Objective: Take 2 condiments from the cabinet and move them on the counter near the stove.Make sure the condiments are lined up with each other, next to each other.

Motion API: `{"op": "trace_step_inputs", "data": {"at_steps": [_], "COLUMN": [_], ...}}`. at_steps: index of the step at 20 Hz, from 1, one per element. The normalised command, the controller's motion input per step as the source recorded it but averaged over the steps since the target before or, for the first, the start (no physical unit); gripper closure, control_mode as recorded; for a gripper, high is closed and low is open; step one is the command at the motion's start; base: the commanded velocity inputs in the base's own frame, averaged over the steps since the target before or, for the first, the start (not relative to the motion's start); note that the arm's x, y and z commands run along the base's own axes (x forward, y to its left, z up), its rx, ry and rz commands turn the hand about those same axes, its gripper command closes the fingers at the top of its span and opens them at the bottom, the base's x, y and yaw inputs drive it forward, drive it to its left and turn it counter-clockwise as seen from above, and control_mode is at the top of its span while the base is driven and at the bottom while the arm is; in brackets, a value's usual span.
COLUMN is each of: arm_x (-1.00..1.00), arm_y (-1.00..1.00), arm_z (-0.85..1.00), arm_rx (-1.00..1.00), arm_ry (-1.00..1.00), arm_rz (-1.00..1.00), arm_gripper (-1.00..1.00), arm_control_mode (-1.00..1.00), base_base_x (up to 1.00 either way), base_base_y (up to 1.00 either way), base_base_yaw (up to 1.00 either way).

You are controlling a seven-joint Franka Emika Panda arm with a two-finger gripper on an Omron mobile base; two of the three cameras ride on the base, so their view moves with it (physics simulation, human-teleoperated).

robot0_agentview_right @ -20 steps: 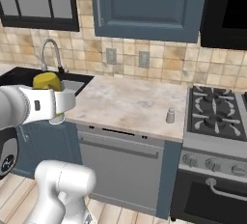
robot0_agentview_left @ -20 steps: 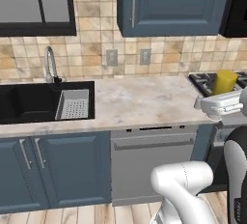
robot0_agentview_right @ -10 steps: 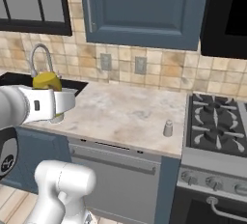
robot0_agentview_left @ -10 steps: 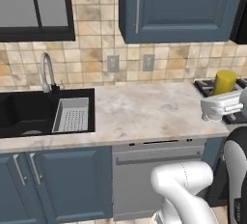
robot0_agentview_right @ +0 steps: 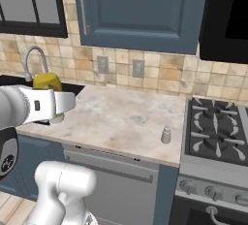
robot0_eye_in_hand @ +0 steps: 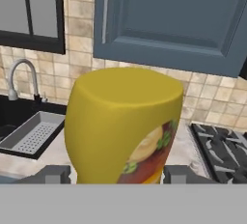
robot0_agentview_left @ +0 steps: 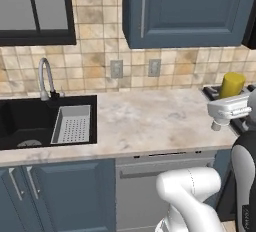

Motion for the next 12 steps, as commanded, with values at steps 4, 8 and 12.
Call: {"op": "trace_step_inputs", "data": {"at_steps": [4,8,12], "arm_x": [0.00,0.00,0.00], "arm_y": [0.00,0.00,0.00], "arm_z": [0.00,0.00,0.00], "arm_rx": [0.00,0.00,0.00], "arm_ry": [0.00,0.00,0.00], "arm_rz": [0.00,0.00,0.00], "arm_gripper": [1.00,1.00,1.00], "arm_control_mode": [1.00,1.00,1.00], "base_base_x": [0.19,0.20,0.31], "base_base_y": [-0.40,-0.43,-0.34], "base_base_yaw": [0.00,0.00,-0.01]}}
